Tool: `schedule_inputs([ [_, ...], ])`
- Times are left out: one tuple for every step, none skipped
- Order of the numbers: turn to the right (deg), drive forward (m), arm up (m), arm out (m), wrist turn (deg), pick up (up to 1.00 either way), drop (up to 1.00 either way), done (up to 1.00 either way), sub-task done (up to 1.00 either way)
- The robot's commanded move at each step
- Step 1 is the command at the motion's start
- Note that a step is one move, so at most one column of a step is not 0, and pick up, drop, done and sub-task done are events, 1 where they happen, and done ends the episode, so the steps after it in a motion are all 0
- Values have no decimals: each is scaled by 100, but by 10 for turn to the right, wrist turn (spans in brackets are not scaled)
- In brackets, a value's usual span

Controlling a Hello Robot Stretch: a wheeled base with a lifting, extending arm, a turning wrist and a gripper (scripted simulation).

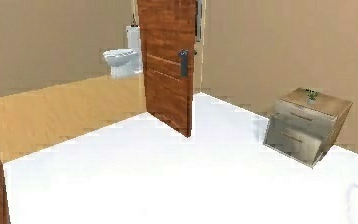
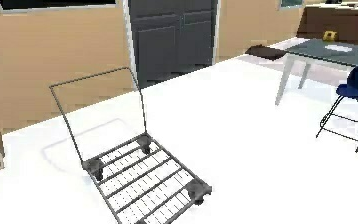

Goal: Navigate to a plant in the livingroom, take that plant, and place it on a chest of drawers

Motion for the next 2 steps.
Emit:
schedule_inputs([
  [0, 45, 0, 0, 0, 0, 0, 0, 0],
  [450, 0, 0, 0, 0, 0, 0, 0, 0],
])
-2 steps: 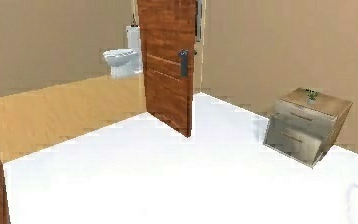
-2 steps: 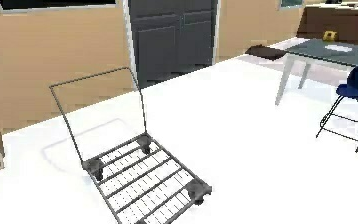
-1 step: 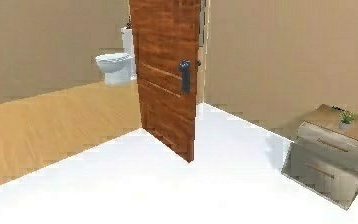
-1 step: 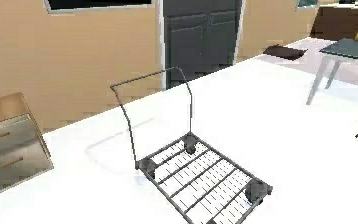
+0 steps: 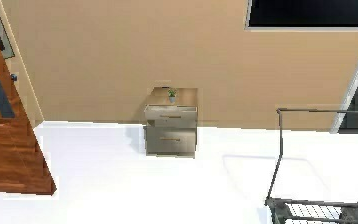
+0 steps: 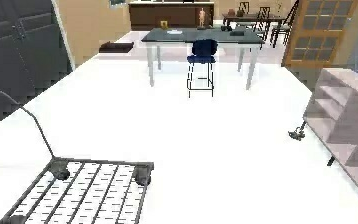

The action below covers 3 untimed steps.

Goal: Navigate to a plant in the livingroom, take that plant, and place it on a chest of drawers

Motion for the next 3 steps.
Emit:
schedule_inputs([
  [30, 0, 0, 0, 0, 0, 0, 0, 0],
  [0, 100, 0, 0, 0, 0, 0, 0, 0],
  [-450, 0, 0, 0, 0, 0, 0, 0, 0],
])
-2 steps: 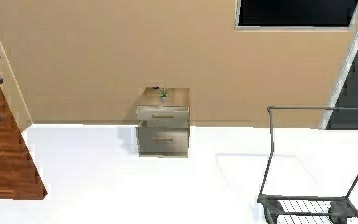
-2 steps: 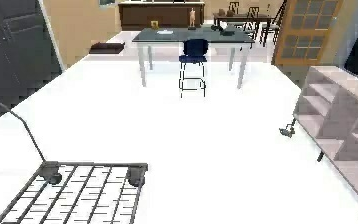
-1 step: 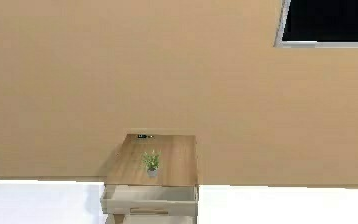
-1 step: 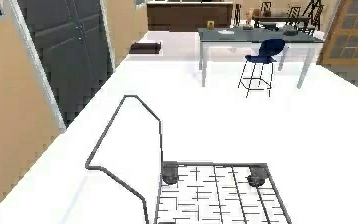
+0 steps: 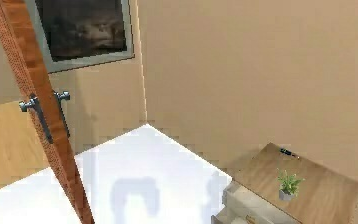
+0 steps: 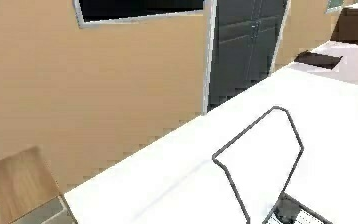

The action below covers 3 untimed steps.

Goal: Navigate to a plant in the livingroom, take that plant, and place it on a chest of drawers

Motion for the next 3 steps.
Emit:
schedule_inputs([
  [-450, 0, 0, 0, 0, 0, 0, 0, 0],
  [450, 0, 0, 0, 0, 0, 0, 0, 0],
  [450, 0, 0, 0, 0, 0, 0, 0, 0],
])
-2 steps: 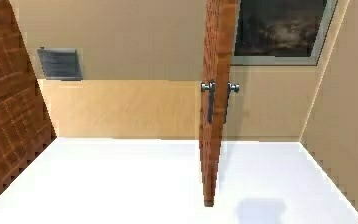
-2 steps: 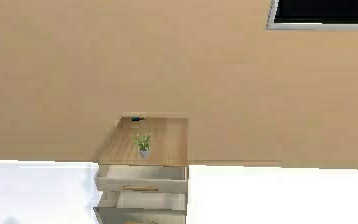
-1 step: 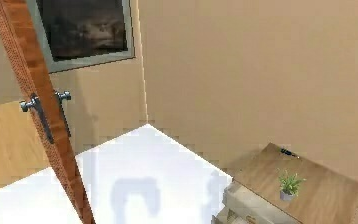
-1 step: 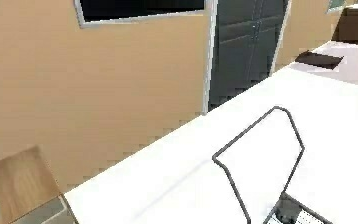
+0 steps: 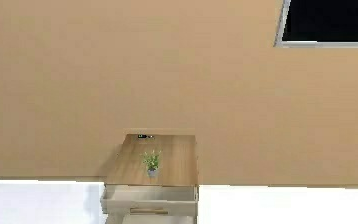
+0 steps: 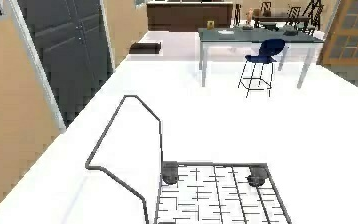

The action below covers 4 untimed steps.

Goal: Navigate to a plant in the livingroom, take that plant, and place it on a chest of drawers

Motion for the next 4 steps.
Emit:
schedule_inputs([
  [270, 0, 0, 0, 0, 0, 0, 0, 0],
  [0, 60, 0, 0, 0, 0, 0, 0, 0],
  [-120, 0, 0, 0, 0, 0, 0, 0, 0],
  [0, 50, 0, 0, 0, 0, 0, 0, 0],
])
